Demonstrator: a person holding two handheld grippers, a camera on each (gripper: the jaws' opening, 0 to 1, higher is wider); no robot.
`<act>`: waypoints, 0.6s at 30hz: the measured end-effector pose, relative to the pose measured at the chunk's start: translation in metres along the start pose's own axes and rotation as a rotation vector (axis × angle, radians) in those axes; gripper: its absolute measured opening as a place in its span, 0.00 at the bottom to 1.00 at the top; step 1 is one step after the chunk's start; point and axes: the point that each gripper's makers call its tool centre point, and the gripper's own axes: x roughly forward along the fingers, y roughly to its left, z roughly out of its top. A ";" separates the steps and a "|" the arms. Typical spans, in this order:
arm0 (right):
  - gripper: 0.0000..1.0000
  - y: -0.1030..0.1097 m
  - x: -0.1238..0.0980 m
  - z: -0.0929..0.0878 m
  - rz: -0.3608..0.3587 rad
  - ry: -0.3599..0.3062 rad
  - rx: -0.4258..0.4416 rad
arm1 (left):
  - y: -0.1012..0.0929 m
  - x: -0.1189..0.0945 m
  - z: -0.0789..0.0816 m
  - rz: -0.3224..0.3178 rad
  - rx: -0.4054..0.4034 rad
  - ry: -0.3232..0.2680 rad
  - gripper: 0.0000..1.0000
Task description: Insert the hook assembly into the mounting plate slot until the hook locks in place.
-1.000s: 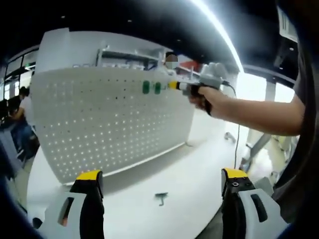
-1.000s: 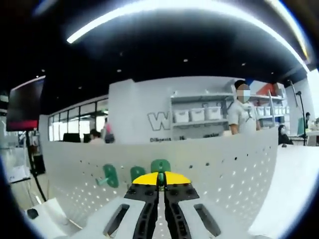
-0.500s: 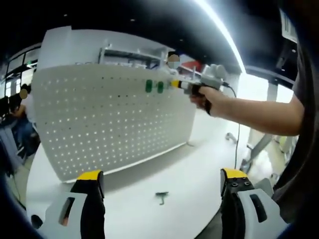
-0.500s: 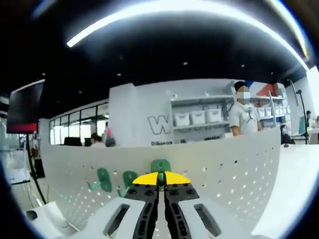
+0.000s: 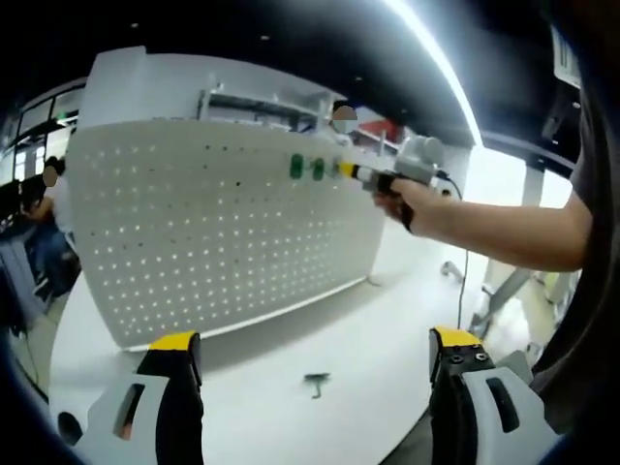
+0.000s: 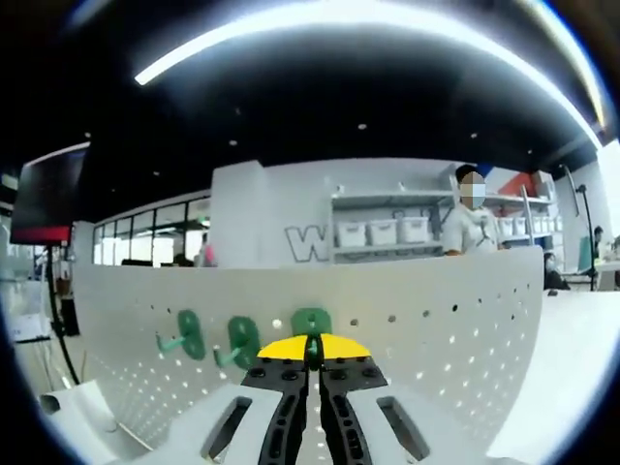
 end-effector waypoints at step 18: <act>0.08 0.001 0.002 -0.002 -0.012 0.036 -0.013 | 0.001 -0.001 -0.009 0.003 -0.003 0.029 1.00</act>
